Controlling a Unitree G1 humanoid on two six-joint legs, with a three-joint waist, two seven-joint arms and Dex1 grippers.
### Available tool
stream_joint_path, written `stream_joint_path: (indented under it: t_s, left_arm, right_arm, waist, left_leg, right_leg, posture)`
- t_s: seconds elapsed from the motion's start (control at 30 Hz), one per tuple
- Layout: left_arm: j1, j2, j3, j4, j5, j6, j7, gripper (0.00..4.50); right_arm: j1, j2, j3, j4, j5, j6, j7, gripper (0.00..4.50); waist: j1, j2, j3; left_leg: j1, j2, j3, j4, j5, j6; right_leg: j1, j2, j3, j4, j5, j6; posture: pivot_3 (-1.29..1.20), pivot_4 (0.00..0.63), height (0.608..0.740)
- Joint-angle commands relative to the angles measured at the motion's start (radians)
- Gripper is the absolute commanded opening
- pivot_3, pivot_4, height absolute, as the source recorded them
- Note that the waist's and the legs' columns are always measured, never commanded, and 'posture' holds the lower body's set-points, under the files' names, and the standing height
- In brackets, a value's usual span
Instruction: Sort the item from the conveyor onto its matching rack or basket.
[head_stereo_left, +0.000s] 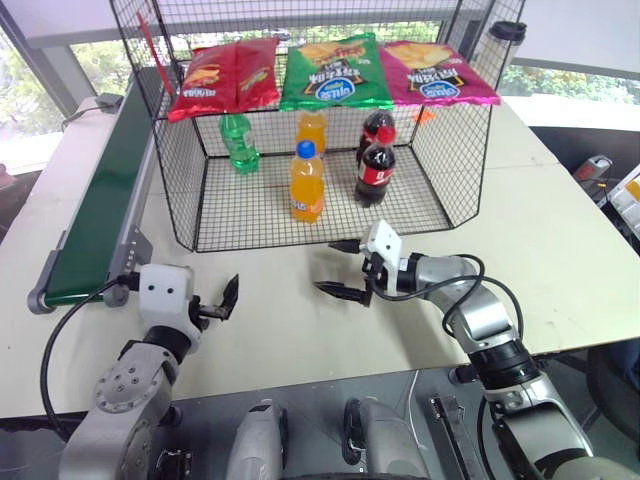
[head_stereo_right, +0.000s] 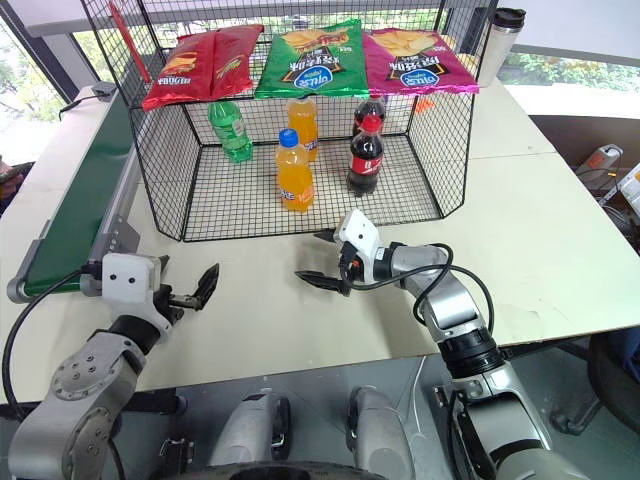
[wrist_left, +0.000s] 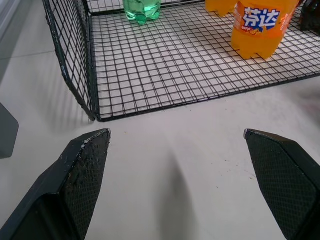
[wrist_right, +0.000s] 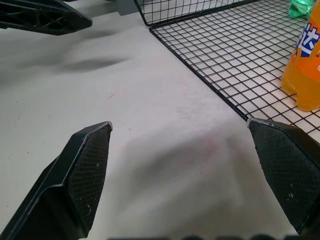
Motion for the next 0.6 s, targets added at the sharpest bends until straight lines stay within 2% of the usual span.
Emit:
stream_joint_path:
  t_s: [0.03,0.23,0.33,0.43,0.6]
  left_arm:
    - [-0.002,0.003,-0.008,-0.032,0.013,-0.019,0.007,4.44]
    - [0.008,0.020,-0.005,-0.064,0.035,-0.033,0.000,4.44]
    - [-0.015,0.017,0.078,-0.094,-0.002,-0.040,-0.009,4.44]
    - [-0.053,0.013,0.248,-0.097,-0.077,-0.033,-0.006,4.44]
    - [-0.046,0.030,0.429,-0.073,-0.179,0.030,-0.012,4.44]
  right_arm:
    - [0.003,-0.008,-0.014,-0.049,0.026,0.002,0.009,4.50]
    - [0.004,-0.014,-0.022,-0.064,0.054,0.010,0.039,4.50]
    - [0.004,-0.019,-0.021,-0.067,0.060,0.013,0.041,4.50]
    - [0.003,-0.019,-0.017,-0.067,0.062,0.015,0.039,4.50]
    - [-0.001,-0.015,-0.017,-0.063,0.067,0.033,0.034,4.50]
  waist:
    - [0.000,0.000,0.000]
    - [0.000,0.000,0.000]
    - [0.000,0.000,0.000]
    - [0.000,0.000,0.000]
    - [-0.002,0.000,0.000]
  left_leg:
    - [0.000,0.000,0.000,0.000,0.000,0.000]
    - [0.000,0.000,0.000,0.000,0.000,0.000]
    - [0.000,0.000,0.000,0.000,0.000,0.000]
    - [0.000,0.000,0.000,0.000,0.000,0.000]
    - [0.000,0.000,0.000,0.000,0.000,0.000]
  right_leg:
    - [0.000,0.000,0.000,0.000,0.000,0.000]
    - [0.000,0.000,0.000,0.000,0.000,0.000]
    - [0.000,0.000,0.000,0.000,0.000,0.000]
    - [0.000,0.000,0.000,0.000,0.000,0.000]
    - [0.000,0.000,0.000,0.000,0.001,0.002]
  posture:
    - [0.00,0.150,0.740]
    - [0.00,0.150,0.740]
    - [0.00,0.150,0.740]
    - [0.00,0.150,0.740]
    - [0.00,0.150,0.740]
